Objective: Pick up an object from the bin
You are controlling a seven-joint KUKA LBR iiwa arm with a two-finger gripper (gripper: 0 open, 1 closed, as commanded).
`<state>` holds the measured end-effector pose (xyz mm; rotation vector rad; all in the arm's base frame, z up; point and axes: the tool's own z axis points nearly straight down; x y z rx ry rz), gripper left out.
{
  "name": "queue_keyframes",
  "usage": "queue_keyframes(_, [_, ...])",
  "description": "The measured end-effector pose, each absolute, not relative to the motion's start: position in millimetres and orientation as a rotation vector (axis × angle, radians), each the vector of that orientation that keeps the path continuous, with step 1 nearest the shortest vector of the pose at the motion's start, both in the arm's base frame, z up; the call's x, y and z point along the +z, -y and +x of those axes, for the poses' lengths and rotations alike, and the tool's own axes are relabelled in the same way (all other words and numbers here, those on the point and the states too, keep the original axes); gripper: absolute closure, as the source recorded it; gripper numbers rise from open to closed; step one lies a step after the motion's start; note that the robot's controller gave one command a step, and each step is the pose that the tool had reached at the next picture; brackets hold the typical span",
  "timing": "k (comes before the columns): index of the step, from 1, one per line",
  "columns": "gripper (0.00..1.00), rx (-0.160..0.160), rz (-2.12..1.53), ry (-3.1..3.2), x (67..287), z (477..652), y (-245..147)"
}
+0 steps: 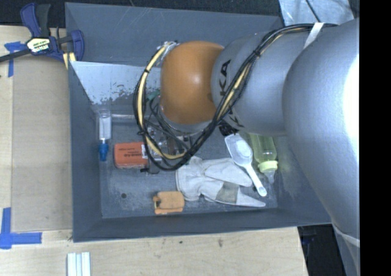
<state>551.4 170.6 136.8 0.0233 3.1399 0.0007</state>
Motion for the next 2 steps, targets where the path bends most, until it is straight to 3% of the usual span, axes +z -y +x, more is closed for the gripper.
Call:
queue_keyframes(1, [1.0, 0.001, 0.024, -3.14, 136.8, 551.4, -170.6])
queue_keyframes(2, [1.0, -0.003, 0.026, -3.148, 178.6, 544.2, -171.5])
